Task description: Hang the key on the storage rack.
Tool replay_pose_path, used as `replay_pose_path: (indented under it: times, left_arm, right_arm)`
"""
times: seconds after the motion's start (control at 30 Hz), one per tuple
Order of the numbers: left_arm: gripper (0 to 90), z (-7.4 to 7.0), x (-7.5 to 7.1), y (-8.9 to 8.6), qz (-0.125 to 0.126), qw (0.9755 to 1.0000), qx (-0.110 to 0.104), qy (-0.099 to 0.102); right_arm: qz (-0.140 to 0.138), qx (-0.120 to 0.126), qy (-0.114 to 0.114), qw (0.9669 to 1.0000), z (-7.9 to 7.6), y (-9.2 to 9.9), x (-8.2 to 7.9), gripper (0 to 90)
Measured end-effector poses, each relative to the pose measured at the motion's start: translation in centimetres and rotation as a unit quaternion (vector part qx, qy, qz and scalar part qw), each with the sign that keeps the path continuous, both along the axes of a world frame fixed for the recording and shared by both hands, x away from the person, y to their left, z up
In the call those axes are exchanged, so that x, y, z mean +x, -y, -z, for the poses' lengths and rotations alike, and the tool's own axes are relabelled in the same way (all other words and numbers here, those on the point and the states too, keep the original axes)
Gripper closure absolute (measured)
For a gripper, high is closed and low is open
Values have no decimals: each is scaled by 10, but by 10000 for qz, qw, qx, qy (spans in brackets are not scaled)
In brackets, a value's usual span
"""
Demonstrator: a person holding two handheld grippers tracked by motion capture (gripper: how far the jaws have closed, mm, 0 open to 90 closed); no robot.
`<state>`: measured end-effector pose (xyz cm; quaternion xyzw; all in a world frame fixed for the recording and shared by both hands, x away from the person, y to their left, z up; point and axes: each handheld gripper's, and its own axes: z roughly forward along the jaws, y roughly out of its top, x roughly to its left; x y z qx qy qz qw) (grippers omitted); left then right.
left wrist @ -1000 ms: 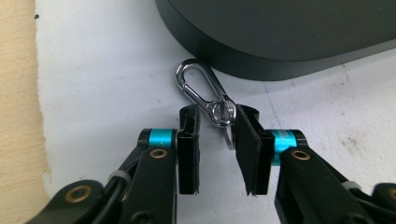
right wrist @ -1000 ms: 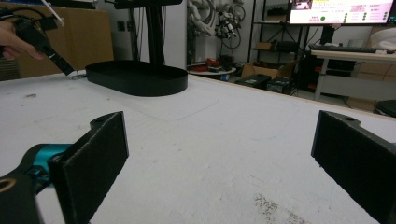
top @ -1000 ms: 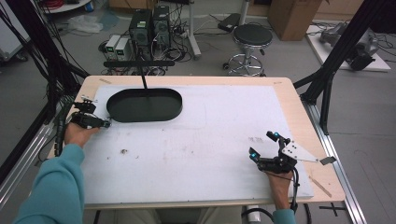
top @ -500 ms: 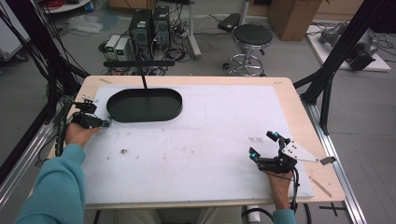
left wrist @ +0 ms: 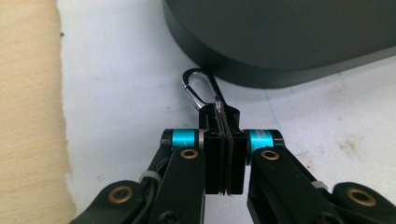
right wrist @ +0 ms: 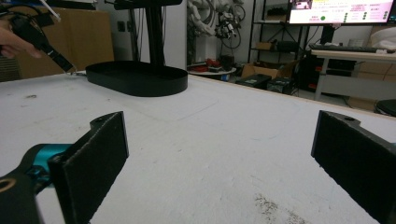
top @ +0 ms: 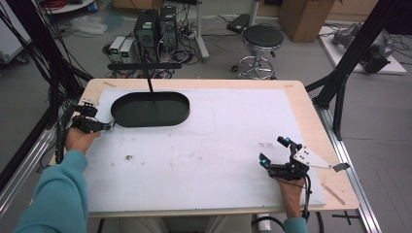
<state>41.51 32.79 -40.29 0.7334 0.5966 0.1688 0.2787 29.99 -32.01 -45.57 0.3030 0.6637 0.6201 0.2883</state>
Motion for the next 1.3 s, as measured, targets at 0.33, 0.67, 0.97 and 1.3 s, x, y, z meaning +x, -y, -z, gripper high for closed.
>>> replay_pose_path:
  times: [0.33, 0.67, 0.97, 1.3]
  left_arm:
    - [887, -16, -8, -6, -38, 9983, -352, 456]
    - [887, -46, -10, -1, 399, 9936, -519, 923]
    - [886, -74, -7, 11, 679, 9906, -470, 1095]
    - [887, -103, 6, 33, 1096, 9873, -273, 1121]
  right_arm:
    - [-9, 10, -31, 10000, 0, 0, -1, 32]
    - [2, 15, -55, 10000, 0, -1, -1, 33]
    - [1, 15, -55, 10000, 0, -1, -1, 33]
    - [1, 3, -20, 10000, 0, 0, 0, 33]
